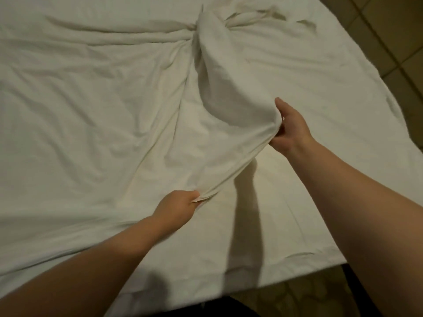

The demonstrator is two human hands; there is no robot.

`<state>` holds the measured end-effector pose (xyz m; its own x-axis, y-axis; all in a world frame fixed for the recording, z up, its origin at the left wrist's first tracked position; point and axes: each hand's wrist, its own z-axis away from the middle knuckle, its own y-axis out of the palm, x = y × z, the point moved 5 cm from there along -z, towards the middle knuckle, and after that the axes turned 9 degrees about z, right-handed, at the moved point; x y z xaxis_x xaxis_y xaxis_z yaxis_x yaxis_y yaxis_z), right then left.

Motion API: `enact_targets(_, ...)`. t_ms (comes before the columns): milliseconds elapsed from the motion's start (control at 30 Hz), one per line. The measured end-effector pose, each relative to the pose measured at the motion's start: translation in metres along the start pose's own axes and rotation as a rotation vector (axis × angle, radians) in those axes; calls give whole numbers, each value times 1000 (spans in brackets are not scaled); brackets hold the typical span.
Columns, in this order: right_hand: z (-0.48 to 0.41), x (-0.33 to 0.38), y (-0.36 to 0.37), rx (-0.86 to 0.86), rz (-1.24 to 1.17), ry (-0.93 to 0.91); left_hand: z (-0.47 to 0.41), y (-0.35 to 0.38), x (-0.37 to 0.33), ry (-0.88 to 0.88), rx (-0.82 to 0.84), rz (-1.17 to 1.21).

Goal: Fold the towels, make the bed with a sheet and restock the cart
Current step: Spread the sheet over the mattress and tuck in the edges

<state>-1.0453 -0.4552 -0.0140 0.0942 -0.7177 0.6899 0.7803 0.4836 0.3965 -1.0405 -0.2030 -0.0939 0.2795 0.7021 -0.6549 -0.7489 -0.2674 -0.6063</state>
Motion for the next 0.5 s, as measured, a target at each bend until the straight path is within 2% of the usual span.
enact_targets(100, -4, 4, -32, -139, 253, -114, -3, 13, -11, 4, -48, -22)
enact_targets(233, 0, -4, -71, -270, 407, -244, -17, 43, -50, -6, -146, -58)
enact_targets(500, 11, -37, -129, -65, 144, 98, -55, 93, -168, 127, -524, -102)
